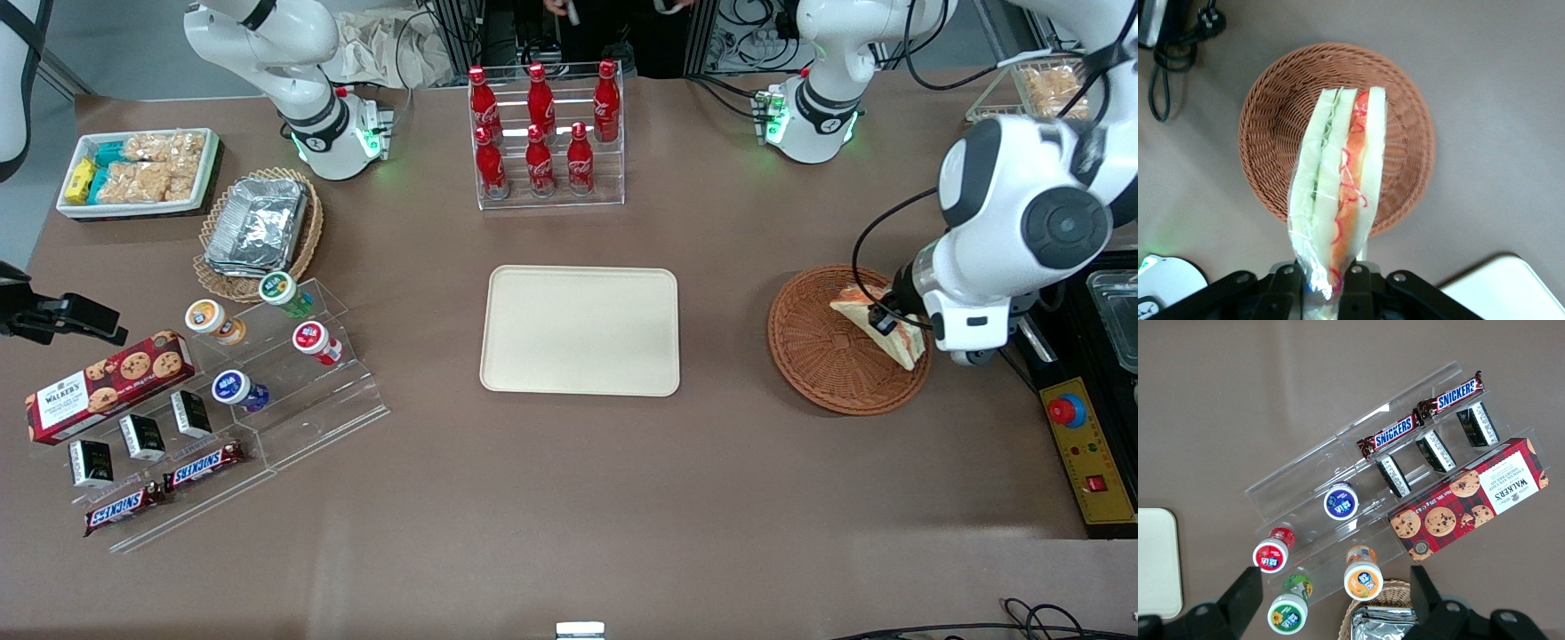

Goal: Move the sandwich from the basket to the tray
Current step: 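Lift the sandwich and carry it with the left gripper to the tray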

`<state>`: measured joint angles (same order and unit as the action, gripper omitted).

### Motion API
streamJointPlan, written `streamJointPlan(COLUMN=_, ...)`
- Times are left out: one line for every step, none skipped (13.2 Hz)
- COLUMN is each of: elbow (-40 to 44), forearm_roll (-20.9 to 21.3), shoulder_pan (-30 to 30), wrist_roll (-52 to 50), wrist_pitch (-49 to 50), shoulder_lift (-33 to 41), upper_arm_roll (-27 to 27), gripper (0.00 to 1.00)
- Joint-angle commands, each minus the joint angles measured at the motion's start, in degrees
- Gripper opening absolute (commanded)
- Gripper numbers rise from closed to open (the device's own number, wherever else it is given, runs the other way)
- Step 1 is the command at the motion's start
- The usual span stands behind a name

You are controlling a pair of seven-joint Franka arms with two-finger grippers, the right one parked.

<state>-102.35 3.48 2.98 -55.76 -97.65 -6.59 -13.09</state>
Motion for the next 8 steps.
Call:
streamJointPlan(elbow=10.57, forearm_roll=1.17, shoulder_pan=-0.96, wrist_roll=6.08, wrist_pitch=7.02, shoulder_lift=-3.25, upper_arm_roll=-0.44, gripper=0.08)
streamJointPlan(elbow=11.98, forearm_roll=1.09, shoulder_pan=-1.40, wrist_roll=9.76, wrist_pitch=7.30, shoulder_lift=-3.25, upper_arm_roll=-0.53, gripper=0.08)
streamJointPlan(elbow=12.00, forearm_roll=1.09, shoulder_pan=-2.18, wrist_roll=13.36, wrist_pitch=7.39, shoulder_lift=-3.25, upper_arm_roll=-1.40, gripper=0.08)
streamJointPlan(elbow=11.91, forearm_roll=1.17, shoulder_pan=-3.15, wrist_roll=17.23, wrist_pitch=7.39, shoulder_lift=-3.34, upper_arm_roll=-1.85, gripper=0.08)
streamJointPlan(elbow=11.82, forearm_roll=1.17, shoulder_pan=-5.16, wrist_roll=20.22, wrist_pitch=7.39, shoulder_lift=-3.77, upper_arm_roll=-2.20, gripper=0.08)
streamJointPlan(elbow=11.91, forearm_roll=1.09, shoulder_pan=-7.27, wrist_roll=22.52, wrist_pitch=7.39, shoulder_lift=-4.91, upper_arm_roll=-2.20, gripper=0.08)
streamJointPlan(elbow=12.08, forearm_roll=0.39, shoulder_pan=-9.12, wrist_roll=23.50, wrist_pitch=7.30, shoulder_lift=-5.88, upper_arm_roll=-2.29, gripper=0.08)
streamJointPlan(elbow=12.26, forearm_roll=0.38, shoulder_pan=-11.83, wrist_roll=23.59, wrist_pitch=7.30, shoulder_lift=-7.37, upper_arm_roll=-2.29, gripper=0.08)
